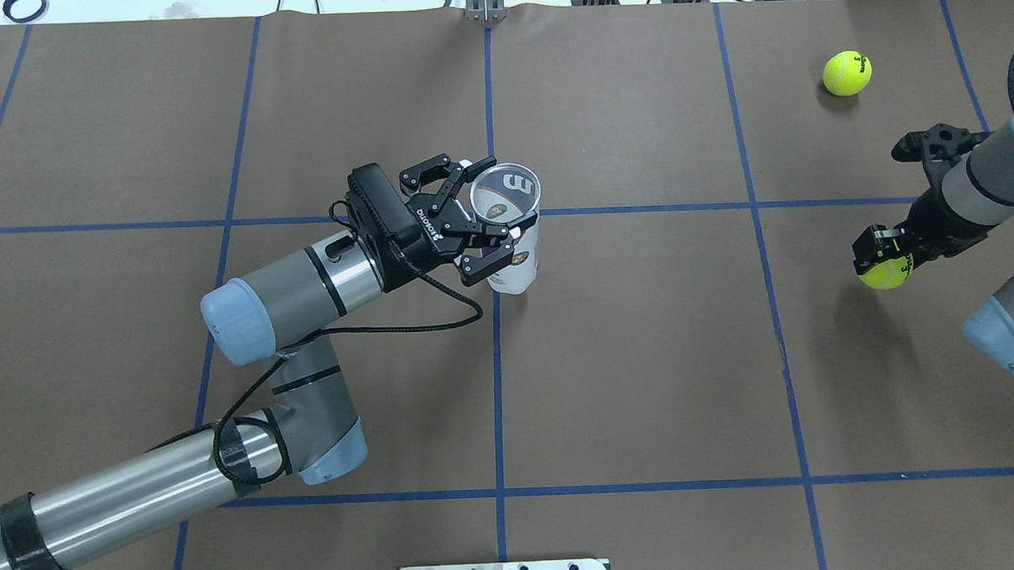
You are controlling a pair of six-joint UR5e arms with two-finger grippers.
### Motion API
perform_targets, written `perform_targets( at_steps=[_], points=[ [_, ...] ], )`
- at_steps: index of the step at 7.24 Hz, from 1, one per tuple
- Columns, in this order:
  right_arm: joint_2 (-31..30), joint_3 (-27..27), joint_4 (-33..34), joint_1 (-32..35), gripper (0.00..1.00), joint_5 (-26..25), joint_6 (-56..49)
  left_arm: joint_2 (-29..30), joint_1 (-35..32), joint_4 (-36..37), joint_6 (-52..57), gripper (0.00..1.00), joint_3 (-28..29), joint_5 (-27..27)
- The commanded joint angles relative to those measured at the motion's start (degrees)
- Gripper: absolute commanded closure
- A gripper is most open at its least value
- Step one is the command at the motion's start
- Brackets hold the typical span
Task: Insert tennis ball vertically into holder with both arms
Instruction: 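Carry the yellow ball with the right gripper over the can's open top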
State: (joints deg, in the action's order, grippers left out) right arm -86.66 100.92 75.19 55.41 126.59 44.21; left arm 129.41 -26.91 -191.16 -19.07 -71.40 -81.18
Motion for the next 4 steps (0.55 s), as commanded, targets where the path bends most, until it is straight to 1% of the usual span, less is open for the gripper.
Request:
perform_targets(
  at_steps=[1,2,3,4],
  points=[
    [6.55,4.1,0.57,-0.04,1.0,2.25,14.35,-0.12,0.54,-1.22,0.17,0.17,1.34,0.06],
    [14.69,4.98,6.66,-0.13,1.0,2.35,21.99,-0.3,0.8,-2.45,0.18,0.17,2.22,0.06],
    [22.25,6.73,16.3,-0.39,1.0,2.26,23.63,-0.3,0.89,-2.55,0.09,0.17,2.23,0.06],
    [27.89,8.31,23.44,-0.83,1.0,2.0,24.34,-0.3,0.89,-2.55,0.09,0.17,2.32,0.06]
  ],
)
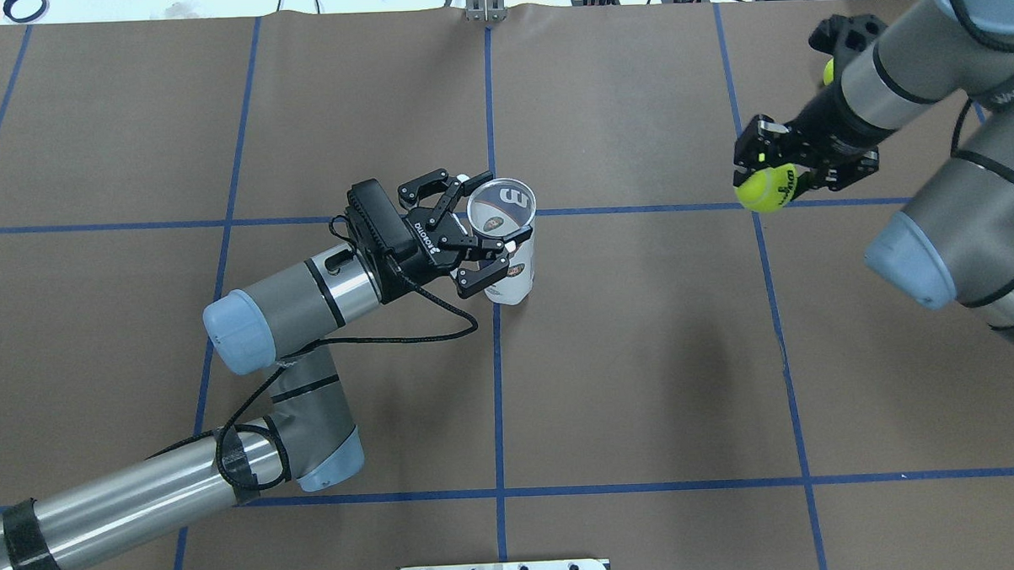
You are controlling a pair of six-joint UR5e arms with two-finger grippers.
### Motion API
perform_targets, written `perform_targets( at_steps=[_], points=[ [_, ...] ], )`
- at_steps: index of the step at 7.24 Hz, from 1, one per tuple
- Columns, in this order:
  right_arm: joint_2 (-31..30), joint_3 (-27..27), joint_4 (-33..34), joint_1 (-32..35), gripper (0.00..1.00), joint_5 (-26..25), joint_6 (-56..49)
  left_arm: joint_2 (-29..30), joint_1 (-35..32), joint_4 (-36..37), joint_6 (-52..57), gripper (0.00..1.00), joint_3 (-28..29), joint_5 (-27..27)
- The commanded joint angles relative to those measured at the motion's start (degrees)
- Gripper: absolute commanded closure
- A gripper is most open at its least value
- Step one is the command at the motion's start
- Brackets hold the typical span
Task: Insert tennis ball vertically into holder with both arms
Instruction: 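Carry the yellow ball with the right gripper over the can's open top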
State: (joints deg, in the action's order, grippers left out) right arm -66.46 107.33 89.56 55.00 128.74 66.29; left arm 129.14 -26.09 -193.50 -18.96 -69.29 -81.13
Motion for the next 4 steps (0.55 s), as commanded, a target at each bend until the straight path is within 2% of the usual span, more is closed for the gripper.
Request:
perform_targets(
  at_steps=[1,4],
  points=[
    [11.32,1.83,10.7,-1.21,1.0,-0.33,6.01,0.14,0.08,-0.12,-0.02,0.17,0.21,0.01],
    [19.51,1.13,10.81,-6.9,1.0,-4.61,17.0,0.06,0.08,-0.12,-0.02,0.17,0.12,0.01]
  ],
)
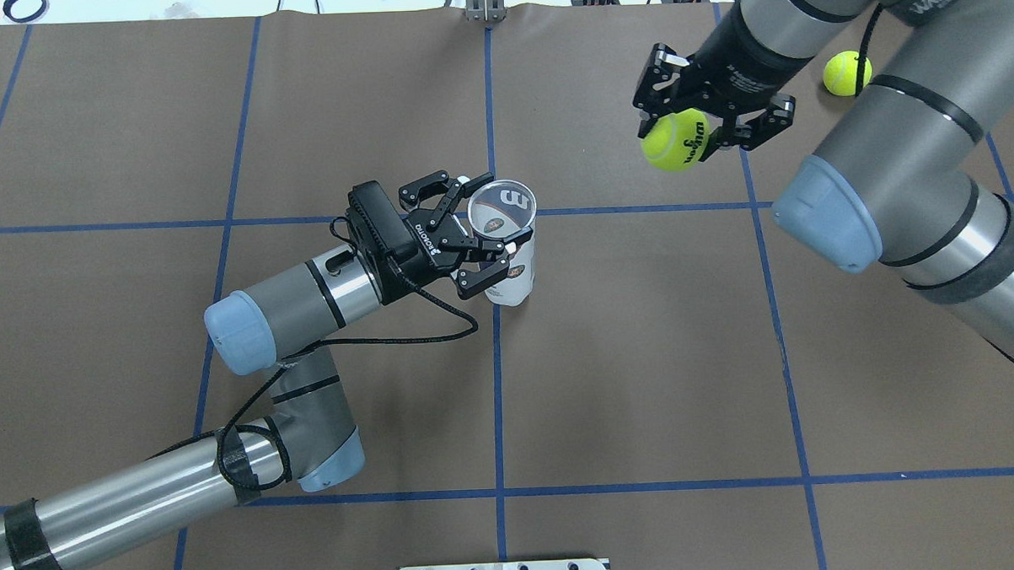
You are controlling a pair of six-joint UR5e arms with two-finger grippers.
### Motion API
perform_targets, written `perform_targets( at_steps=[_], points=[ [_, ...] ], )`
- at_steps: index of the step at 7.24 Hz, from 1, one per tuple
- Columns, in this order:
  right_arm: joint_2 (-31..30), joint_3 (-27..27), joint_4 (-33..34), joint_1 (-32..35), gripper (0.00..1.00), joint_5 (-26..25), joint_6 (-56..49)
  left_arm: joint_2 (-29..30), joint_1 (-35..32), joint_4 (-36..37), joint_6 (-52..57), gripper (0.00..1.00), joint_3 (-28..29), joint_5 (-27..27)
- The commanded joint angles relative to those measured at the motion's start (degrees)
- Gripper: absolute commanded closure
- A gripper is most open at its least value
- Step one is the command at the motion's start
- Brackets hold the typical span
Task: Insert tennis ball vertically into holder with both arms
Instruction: 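Carry the yellow ball with the right gripper over the can's open top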
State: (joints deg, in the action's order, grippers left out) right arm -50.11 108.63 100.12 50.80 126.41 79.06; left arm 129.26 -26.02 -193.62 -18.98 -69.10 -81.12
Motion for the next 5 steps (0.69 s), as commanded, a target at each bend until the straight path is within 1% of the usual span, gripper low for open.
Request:
perform_targets(
  at_steps=[1,3,4,5],
  points=[
    [5.09,-0.52,0.26,-5.34,1.0,-4.74,6.87,-0.06,0.0,0.0,0.0,0.17,-0.07,0.0],
    [8.61,-4.02,0.26,-10.17,1.0,-10.11,9.0,-0.06,0.0,0.0,0.0,0.17,0.01,0.0],
    [10.89,-7.35,0.17,-11.5,1.0,-11.7,9.09,-0.06,0.09,0.0,0.0,0.17,0.01,0.0],
    [11.0,-7.55,0.17,-11.78,1.0,-11.8,9.0,-0.06,0.09,0.0,0.0,0.17,0.01,0.0]
  ],
)
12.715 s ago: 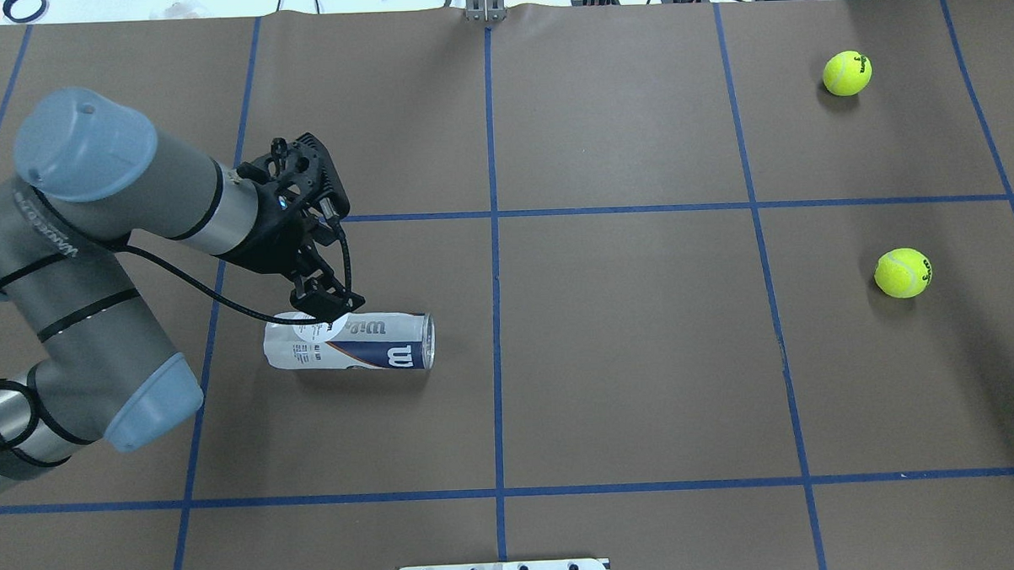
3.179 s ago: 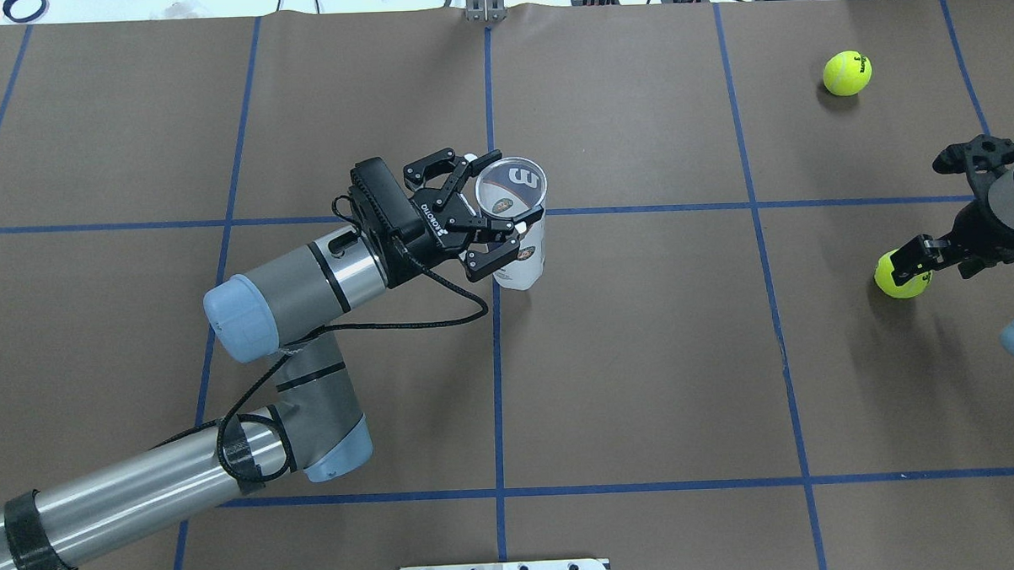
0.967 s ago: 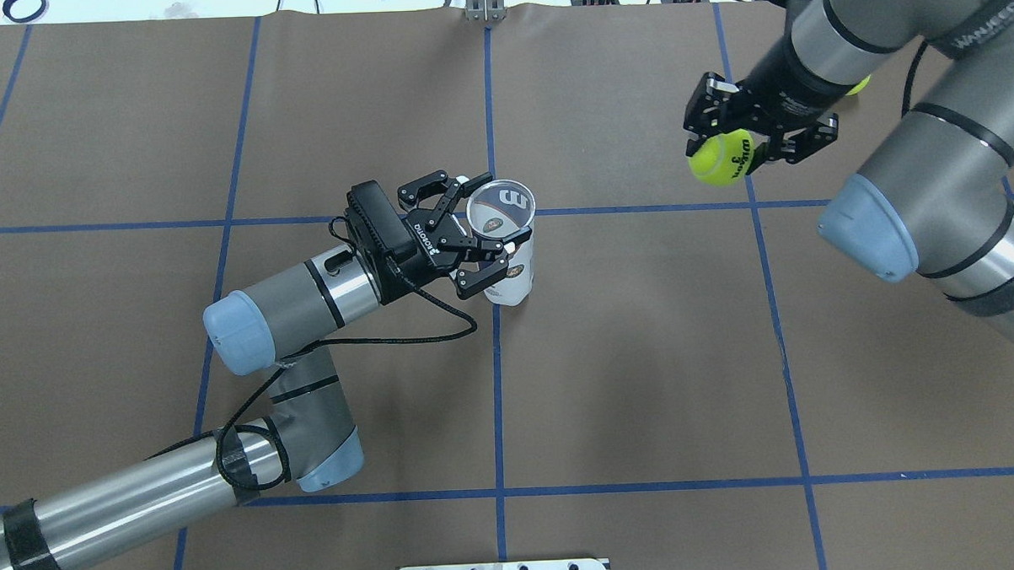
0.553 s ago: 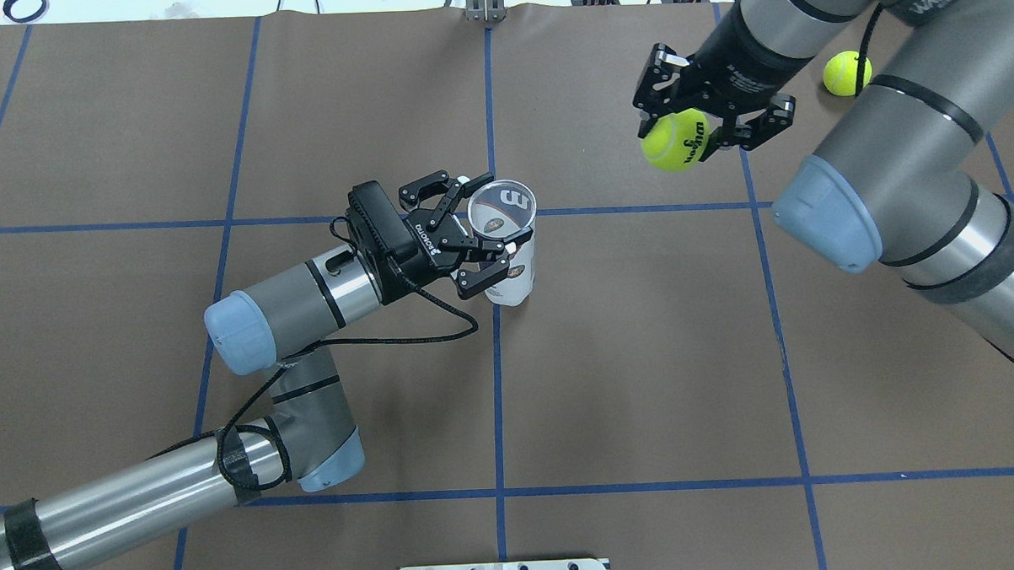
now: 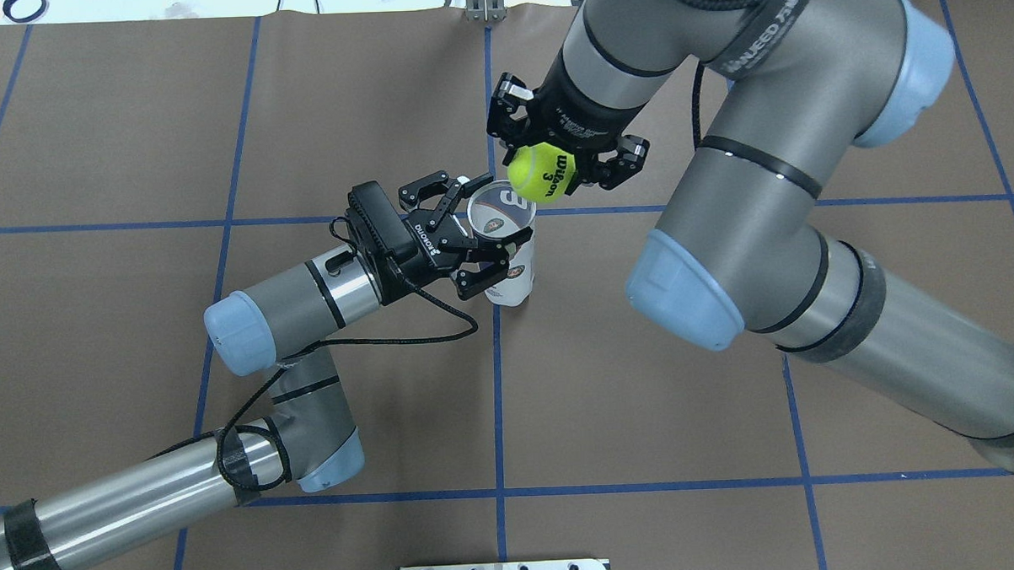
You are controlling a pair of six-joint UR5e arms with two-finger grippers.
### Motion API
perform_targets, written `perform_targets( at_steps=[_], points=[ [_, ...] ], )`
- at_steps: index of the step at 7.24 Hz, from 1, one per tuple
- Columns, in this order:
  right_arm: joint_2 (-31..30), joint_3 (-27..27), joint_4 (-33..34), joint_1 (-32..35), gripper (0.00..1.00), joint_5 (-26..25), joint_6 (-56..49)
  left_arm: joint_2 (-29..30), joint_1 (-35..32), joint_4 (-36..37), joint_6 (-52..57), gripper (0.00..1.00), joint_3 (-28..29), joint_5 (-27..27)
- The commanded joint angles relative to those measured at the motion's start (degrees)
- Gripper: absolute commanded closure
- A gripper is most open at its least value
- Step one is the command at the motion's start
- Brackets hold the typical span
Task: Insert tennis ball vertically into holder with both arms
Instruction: 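Carry the yellow ball with the right gripper over the can's open top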
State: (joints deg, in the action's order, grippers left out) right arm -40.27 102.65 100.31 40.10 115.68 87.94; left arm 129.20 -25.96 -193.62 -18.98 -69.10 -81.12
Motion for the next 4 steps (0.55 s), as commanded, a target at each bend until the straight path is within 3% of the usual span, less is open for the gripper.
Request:
perform_targets(
  at_steps=[1,4],
  points=[
    [0.81,-1.58,0.06,-1.6,1.0,-1.07,0.13,0.0,0.03,0.0,0.0,0.17,-0.07,0.0],
    [0.72,-1.66,-0.03,-1.95,1.0,-1.16,0.13,0.0,0.03,0.0,0.0,0.17,0.01,0.0]
  ],
)
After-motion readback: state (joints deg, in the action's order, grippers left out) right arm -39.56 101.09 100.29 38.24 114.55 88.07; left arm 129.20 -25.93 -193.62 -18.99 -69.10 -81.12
